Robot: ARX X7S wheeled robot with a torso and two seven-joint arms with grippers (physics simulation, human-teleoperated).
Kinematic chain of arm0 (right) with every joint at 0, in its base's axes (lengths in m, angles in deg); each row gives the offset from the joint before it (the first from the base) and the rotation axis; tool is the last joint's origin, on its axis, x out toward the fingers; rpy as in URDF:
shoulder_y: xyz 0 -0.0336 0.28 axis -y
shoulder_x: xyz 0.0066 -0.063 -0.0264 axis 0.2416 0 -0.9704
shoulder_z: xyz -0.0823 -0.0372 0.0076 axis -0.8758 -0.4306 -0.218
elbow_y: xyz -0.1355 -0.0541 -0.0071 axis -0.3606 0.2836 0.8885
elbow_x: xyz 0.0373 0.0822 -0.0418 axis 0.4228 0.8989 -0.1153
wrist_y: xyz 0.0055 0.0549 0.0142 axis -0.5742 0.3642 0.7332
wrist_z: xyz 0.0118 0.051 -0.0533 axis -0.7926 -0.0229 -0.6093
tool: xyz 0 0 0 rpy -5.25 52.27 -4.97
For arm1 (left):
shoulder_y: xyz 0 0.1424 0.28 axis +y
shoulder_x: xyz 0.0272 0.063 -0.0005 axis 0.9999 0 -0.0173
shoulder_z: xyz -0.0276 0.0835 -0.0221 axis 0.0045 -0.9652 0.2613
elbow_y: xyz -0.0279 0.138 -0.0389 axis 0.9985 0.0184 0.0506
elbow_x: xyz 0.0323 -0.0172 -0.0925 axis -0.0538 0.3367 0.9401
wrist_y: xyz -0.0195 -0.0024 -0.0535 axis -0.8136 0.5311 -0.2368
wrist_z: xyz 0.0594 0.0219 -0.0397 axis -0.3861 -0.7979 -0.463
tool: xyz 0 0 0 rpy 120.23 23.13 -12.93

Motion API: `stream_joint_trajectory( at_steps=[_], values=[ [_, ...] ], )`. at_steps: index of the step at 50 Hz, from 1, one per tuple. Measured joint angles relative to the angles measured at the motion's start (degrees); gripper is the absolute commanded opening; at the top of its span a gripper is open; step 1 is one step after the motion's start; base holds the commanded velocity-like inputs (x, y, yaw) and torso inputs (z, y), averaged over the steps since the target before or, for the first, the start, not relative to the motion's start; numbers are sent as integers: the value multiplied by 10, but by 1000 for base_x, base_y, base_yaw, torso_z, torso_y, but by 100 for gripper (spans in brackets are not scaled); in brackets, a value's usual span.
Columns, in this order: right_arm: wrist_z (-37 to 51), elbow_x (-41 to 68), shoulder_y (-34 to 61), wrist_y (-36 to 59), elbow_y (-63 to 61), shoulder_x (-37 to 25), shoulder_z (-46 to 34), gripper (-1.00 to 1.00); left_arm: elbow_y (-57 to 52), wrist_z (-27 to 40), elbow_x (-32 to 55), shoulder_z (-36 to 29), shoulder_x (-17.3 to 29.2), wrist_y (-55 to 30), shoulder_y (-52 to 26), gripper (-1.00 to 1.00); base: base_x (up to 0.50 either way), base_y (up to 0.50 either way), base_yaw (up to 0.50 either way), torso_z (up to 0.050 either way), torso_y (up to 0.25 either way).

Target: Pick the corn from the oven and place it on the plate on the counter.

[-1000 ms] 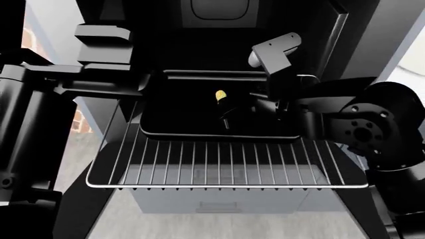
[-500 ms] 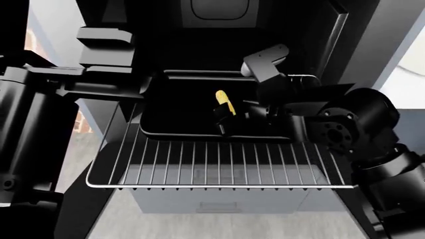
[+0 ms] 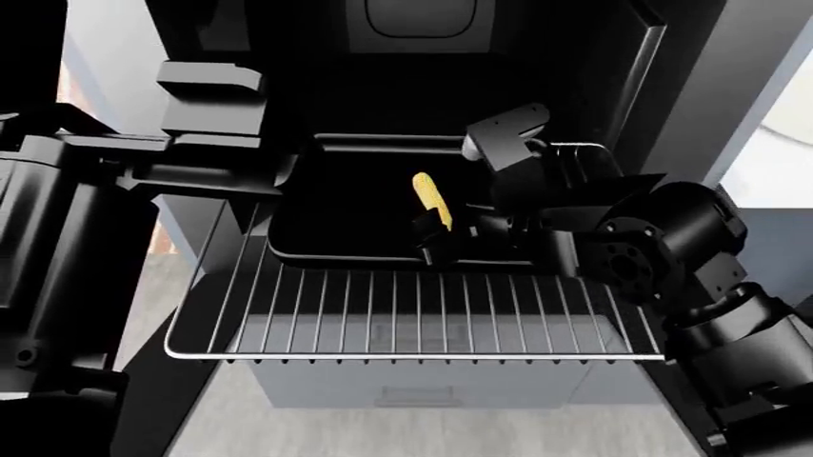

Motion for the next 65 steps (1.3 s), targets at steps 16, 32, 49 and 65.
stream_joint_trajectory(
  at_steps=[16, 32, 49, 65],
  values=[
    [2, -2, -2, -1, -3, 0, 1, 100, 0, 0, -1, -7, -1, 5, -1, 100, 0, 0, 0, 0, 0],
    [6, -6, -1, 3, -10, 0, -3, 100, -2, 1, -1, -9, 2, 11, 2, 100, 0, 0, 0, 0, 0],
    [6, 1, 11, 17, -6, 0, -11, 100, -5, -2, -6, -9, 4, 20, 10, 100, 0, 0, 0, 0, 0],
    [1, 8, 18, 24, 8, 2, -11, 100, -6, -7, -12, -12, 5, 26, 14, 100, 0, 0, 0, 0, 0]
  ],
)
